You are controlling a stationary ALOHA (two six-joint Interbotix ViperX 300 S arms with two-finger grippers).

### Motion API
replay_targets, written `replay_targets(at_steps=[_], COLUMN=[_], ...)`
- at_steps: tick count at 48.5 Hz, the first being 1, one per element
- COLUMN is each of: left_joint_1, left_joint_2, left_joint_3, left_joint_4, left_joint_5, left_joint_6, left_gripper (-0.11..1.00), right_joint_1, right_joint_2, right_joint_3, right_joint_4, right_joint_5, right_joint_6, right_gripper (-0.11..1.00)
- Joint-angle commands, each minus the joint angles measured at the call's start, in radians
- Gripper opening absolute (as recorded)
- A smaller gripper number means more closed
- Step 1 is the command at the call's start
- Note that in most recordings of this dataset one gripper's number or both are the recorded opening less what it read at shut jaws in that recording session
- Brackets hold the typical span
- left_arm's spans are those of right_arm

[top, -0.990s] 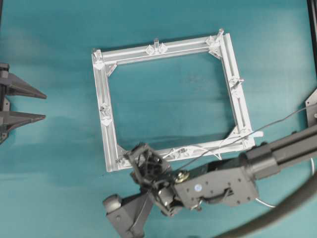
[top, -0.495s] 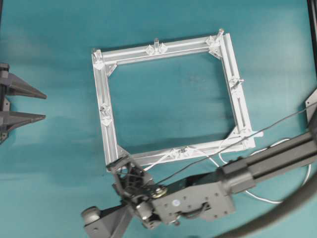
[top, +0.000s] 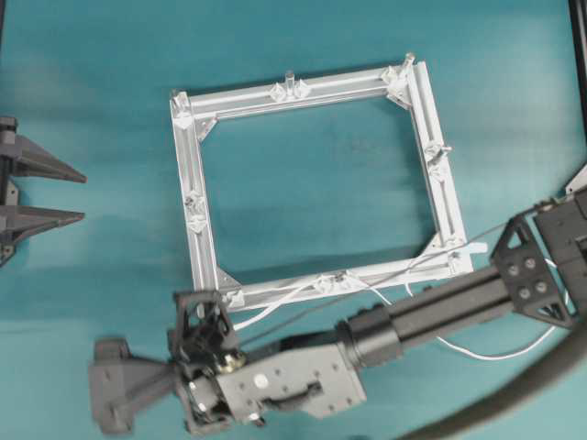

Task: Move the cable alternately left and right between 8 pins so it hooks onto each one.
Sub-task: 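Route the cable around the bottom-left corner pin with the right gripper, then pull the cable up along the frame's left side with the right gripper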

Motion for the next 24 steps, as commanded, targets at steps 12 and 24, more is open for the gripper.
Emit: replay_targets(at_steps=[12, 24], left_joint_1=[-0.002, -0.002], left_joint_2=[0.006, 0.006], left_joint_3=[-0.011, -0.011], left_joint_4=[0.003, 0.003], left_joint_5=[-0.006, -0.006], left_joint_6=[0.005, 0.005], left_gripper=[0.63, 0.63], right_joint_1=[-0.051, -0.074], right_joint_2=[-0.012, 0.0], right_joint_3=[-0.048, -0.046], right_joint_4=[-0.006, -0.02], right_joint_5=[-0.008, -0.012], right_joint_6=[0.322, 0.483], right_gripper=[0.16, 0.16])
